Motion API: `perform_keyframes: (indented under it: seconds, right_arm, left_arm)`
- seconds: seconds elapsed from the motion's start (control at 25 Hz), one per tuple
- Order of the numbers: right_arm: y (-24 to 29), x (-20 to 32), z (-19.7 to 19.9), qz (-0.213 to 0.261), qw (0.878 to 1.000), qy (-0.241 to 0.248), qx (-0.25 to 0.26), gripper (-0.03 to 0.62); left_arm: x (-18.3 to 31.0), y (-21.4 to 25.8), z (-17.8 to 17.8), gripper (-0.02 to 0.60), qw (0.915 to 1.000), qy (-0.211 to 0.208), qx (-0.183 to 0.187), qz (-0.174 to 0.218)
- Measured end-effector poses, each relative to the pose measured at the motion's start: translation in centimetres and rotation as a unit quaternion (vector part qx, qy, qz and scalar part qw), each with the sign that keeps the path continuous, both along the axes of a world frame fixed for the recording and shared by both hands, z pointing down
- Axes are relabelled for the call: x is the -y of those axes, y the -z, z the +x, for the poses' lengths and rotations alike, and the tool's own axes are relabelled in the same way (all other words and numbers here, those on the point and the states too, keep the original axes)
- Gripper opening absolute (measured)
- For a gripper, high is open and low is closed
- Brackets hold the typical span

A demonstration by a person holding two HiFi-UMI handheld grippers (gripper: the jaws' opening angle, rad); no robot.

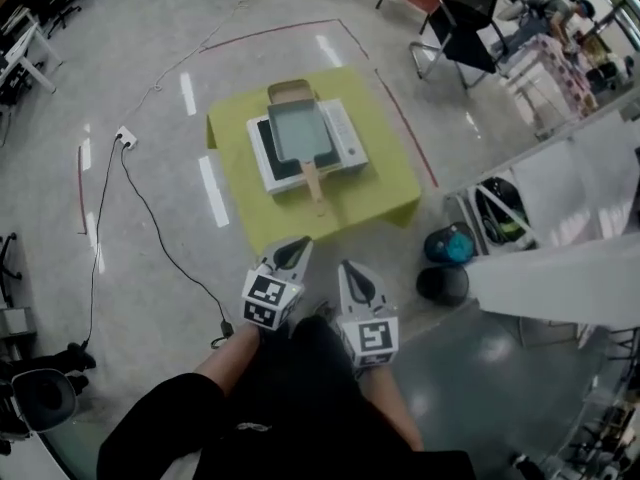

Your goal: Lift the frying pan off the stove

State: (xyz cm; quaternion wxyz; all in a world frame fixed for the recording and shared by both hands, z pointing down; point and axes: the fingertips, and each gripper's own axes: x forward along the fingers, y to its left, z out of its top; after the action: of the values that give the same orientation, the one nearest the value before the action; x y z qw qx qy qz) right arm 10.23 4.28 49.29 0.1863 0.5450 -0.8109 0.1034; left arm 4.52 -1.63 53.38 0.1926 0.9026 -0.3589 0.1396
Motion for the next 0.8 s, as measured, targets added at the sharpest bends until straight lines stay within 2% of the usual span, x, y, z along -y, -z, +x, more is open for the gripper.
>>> perform_keyframes:
  seconds: [0.12, 0.2, 0.4, 0.6, 0.8]
  right_arm:
    - [0.4, 0.0, 0.8, 0.006, 0.999, 0.04, 0.011, 0.015]
    - [0.6, 0.0, 1.5, 0.013, 0.998, 0.06, 0.019, 0.015]
    - [0.6, 1.9, 3.8, 0.024, 0.997, 0.076, 0.021, 0.015]
    - [-0.1, 2.9, 4.8, 0.016, 0.996, 0.082, 0.031, 0.015]
    - [-0.9, 4.1, 5.8, -0.001, 0.997, 0.076, 0.027, 0.015]
  left_arm:
    - [-0.6, -0.9, 0.3, 0.044, 0.9989, 0.038, -0.004, -0.028]
    - [-1.0, -1.1, 0.6, 0.044, 0.998, 0.055, -0.003, -0.03]
    - [-0.9, -1.4, 1.8, 0.044, 0.9951, 0.089, -0.009, -0.042]
    - [0.6, -1.8, 2.6, 0.044, 0.9855, 0.116, -0.092, -0.083]
    - [2.8, -3.8, 2.1, 0.046, 0.975, 0.144, -0.123, -0.116]
